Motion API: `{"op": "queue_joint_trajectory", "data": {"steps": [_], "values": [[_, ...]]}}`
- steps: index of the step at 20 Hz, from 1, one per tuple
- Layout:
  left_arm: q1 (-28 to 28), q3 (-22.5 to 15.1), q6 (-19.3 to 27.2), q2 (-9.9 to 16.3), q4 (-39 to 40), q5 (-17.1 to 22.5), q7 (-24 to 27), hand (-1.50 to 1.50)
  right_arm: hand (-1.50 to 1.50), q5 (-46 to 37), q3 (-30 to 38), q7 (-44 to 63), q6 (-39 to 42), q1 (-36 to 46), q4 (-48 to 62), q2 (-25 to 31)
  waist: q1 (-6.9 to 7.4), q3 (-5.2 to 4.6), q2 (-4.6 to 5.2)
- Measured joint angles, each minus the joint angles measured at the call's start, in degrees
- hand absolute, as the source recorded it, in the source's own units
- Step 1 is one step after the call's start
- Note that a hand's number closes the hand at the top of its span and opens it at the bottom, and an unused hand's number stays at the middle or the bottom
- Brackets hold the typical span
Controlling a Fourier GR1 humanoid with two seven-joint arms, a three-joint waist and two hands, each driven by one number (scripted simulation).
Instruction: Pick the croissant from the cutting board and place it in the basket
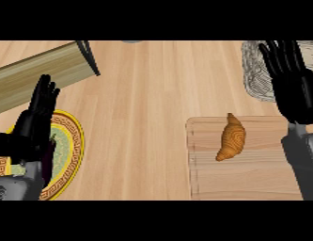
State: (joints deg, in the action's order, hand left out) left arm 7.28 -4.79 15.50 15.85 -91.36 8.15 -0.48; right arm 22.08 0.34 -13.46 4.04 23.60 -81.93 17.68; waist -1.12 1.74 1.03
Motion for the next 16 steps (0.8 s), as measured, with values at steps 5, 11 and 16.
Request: {"op": "queue_joint_trajectory", "data": {"steps": [5, 11, 16], "values": [[2.0, 1.8, -3.6, 3.3, 4.5, 0.8, -3.8, 0.00, 1.50, 0.8, 4.4, 0.2, 4.5, 4.0, 7.5, 5.6, 1.11, -1.21, -0.46], [1.7, 1.4, -7.0, 5.1, 7.3, 2.2, -8.2, 0.00, -1.50, -16.5, -7.5, -3.0, 8.3, 5.3, 5.7, 12.7, 2.47, -1.78, -0.38], [2.2, 2.3, -8.9, 5.9, 9.0, 3.5, -10.1, 0.00, -1.50, -31.8, -18.6, 0.3, -5.4, 3.7, 1.8, 2.9, 1.84, -1.80, -0.90]]}}
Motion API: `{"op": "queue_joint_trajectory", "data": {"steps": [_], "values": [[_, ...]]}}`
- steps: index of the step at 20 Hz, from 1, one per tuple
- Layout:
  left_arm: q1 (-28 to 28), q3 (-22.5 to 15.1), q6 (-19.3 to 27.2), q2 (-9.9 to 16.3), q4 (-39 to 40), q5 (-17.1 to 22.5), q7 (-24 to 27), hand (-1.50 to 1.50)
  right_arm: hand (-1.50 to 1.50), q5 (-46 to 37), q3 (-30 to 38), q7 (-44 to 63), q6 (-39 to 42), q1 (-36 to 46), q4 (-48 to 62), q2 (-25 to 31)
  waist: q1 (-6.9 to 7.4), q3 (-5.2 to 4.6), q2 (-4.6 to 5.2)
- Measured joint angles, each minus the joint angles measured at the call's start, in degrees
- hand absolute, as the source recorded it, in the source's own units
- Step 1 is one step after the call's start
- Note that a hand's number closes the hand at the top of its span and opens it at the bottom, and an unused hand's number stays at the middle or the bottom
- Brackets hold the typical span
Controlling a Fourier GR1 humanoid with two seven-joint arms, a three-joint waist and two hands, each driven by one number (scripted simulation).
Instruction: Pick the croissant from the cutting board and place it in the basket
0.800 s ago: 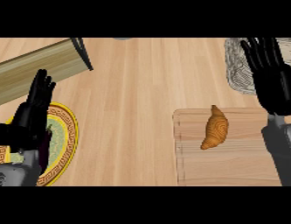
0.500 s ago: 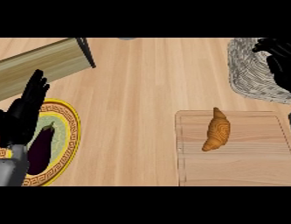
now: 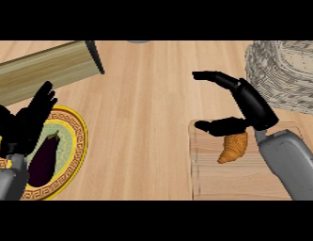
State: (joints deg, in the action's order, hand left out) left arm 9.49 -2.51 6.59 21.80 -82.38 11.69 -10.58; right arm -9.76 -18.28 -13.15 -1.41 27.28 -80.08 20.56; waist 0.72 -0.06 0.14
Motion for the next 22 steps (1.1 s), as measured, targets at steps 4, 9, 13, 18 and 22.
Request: {"op": "queue_joint_trajectory", "data": {"steps": [4, 9, 13, 18, 22], "values": [[1.2, 1.1, -1.4, 0.7, 1.8, 0.5, -0.5, 0.00, -1.50, -7.3, -4.6, 14.2, -3.8, 4.4, -1.6, -5.3, -0.36, -0.04, -0.21], [0.8, 1.7, -1.7, 0.9, 2.6, 0.6, -0.4, 0.00, -1.50, -11.9, -6.8, 35.1, 2.8, 13.5, -1.8, -4.5, -0.56, -0.21, -0.67], [1.3, 2.0, -1.8, 1.1, 3.1, 0.7, -0.9, 0.00, -1.50, -17.0, -7.9, 47.8, 11.0, 21.4, -0.3, 0.9, -1.08, -0.31, -0.98], [1.6, 2.2, -1.8, 0.7, 4.0, 0.2, -0.4, 0.00, -1.50, -14.8, -4.8, 61.9, 24.6, 31.2, 0.2, 3.8, -1.19, -0.18, -0.80], [1.0, 2.7, -2.4, 0.8, 4.0, 0.5, 0.1, 0.00, -1.50, -7.6, -1.6, 65.5, 33.3, 33.7, 1.0, 4.7, -1.35, -0.11, -0.79]]}}
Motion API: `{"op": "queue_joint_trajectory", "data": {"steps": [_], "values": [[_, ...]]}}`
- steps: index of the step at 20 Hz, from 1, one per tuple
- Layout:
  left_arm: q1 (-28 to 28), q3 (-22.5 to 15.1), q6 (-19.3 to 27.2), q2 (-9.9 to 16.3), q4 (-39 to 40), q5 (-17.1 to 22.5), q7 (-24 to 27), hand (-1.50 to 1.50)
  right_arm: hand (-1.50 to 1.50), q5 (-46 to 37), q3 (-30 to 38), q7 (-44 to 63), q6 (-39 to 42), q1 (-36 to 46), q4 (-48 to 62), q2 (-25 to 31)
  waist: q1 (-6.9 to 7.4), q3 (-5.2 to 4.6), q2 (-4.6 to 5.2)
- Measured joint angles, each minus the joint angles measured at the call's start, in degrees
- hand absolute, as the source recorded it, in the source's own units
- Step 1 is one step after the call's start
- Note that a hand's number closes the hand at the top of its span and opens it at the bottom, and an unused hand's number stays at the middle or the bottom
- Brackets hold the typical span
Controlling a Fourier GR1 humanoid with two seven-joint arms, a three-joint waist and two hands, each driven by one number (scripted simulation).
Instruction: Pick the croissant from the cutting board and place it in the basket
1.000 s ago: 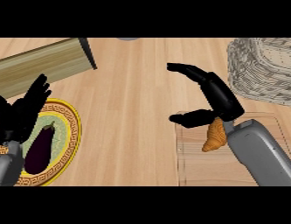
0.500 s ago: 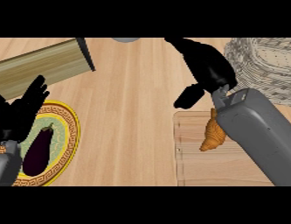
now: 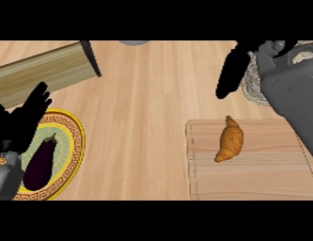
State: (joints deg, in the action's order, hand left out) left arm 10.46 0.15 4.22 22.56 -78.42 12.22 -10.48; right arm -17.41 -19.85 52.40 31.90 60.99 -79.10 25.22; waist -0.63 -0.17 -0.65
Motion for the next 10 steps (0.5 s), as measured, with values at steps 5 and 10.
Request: {"op": "queue_joint_trajectory", "data": {"steps": [5, 10], "values": [[-0.2, 0.7, -0.3, -0.1, 0.8, -0.1, 0.9, 0.00, -1.50, 9.8, 4.8, 1.6, 6.4, -0.2, -1.4, 2.9, -0.55, 0.06, -0.01], [0.0, 1.4, -0.7, 0.1, -0.2, 0.0, -0.4, 0.00, -1.50, 18.6, 9.7, 3.0, 8.5, -3.7, -6.2, 7.0, -0.62, 0.11, 0.03]]}}
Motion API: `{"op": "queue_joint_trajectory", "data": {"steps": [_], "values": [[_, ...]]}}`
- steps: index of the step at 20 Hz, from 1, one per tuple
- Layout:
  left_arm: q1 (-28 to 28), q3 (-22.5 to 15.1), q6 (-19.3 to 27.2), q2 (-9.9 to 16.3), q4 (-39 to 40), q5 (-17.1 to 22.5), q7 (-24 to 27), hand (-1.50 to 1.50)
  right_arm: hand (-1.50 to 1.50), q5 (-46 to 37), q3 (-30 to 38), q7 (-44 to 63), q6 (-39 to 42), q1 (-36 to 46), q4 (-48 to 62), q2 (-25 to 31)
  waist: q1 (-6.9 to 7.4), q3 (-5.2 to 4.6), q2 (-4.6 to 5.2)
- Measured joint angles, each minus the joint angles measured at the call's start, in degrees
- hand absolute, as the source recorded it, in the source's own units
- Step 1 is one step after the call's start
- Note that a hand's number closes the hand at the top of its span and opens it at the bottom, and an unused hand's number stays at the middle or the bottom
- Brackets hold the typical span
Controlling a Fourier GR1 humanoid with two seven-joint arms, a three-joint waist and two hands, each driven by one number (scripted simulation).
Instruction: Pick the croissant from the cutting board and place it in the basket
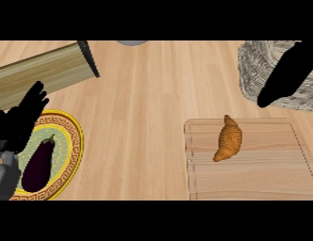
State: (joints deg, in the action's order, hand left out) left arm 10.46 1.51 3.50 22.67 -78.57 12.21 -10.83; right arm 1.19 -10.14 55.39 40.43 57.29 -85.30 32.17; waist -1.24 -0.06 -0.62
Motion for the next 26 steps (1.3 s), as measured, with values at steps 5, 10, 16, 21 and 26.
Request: {"op": "queue_joint_trajectory", "data": {"steps": [5, 10, 16, 21, 26], "values": [[0.0, 0.4, -0.6, -0.1, -0.1, -0.3, -0.2, 0.00, -1.50, 2.9, 2.5, 1.7, -1.8, -9.4, -12.0, 2.4, -0.11, 0.04, 0.09], [0.1, 0.9, -0.8, -1.0, -0.1, -0.8, 0.1, 0.00, -1.50, 0.9, 3.8, 0.6, -2.8, -20.9, -22.2, 3.1, 0.28, 0.05, 0.30], [0.9, 1.1, -1.3, -1.9, 0.7, -1.9, 0.5, 0.00, -1.50, -11.8, 2.6, -7.9, -6.4, -33.3, -26.8, -0.2, 0.88, 0.09, 0.55], [1.3, 1.4, -1.6, -2.4, 0.5, -2.4, -0.2, 0.00, -1.50, -22.3, 0.4, -18.2, -14.7, -40.1, -22.9, -4.4, 1.23, 0.11, 0.67], [1.4, 2.1, -2.3, -2.5, -0.9, -2.9, -1.2, 0.00, -1.50, -28.3, -0.6, -25.9, -20.3, -41.6, -15.2, -8.5, 1.43, 0.09, 0.66]]}}
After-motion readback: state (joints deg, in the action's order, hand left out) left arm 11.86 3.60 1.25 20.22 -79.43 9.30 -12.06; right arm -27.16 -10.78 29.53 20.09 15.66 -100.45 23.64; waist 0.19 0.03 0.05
